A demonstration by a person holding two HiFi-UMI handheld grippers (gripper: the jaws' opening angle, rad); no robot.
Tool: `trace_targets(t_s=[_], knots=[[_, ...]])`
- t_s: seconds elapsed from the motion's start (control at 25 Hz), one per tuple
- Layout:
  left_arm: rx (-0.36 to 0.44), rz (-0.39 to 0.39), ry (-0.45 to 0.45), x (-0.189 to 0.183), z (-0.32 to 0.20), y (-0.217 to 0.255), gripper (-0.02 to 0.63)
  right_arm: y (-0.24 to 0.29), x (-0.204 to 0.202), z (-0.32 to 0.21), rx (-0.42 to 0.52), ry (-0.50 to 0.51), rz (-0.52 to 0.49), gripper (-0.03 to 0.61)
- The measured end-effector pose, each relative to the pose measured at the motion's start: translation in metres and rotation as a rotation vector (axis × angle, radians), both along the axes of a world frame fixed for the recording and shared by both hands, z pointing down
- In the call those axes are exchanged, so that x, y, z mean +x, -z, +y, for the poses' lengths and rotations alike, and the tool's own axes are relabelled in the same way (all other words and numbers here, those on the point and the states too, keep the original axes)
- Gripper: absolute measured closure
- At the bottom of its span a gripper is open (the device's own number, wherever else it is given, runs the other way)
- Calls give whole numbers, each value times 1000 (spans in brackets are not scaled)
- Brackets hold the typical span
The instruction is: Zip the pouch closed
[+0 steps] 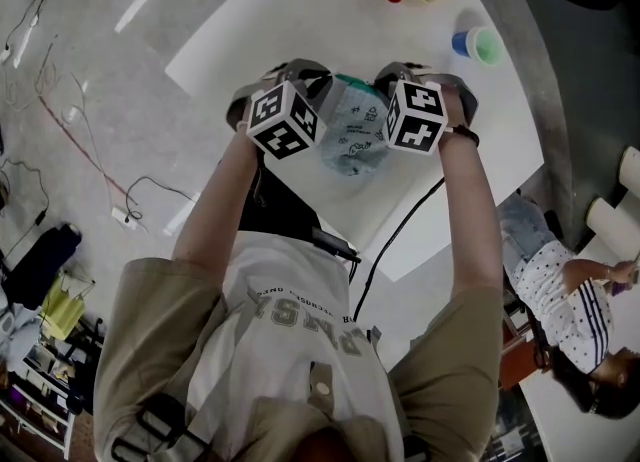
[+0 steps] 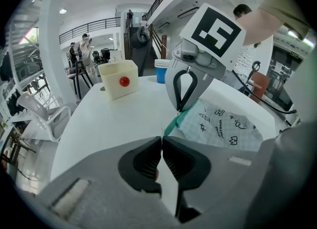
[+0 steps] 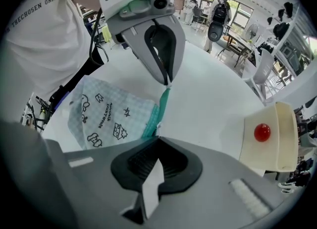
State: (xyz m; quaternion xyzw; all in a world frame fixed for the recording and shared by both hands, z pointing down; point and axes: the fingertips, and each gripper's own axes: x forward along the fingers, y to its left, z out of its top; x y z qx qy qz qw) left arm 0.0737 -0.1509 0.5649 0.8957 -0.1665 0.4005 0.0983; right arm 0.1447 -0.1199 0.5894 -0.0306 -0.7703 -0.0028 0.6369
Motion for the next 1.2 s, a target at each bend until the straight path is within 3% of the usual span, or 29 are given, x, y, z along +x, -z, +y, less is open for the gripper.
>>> trace_targets(t_s=[1.2], knots=[[12,-17,5,2,6,1,591,-2,28,13,0,-59,24,578]])
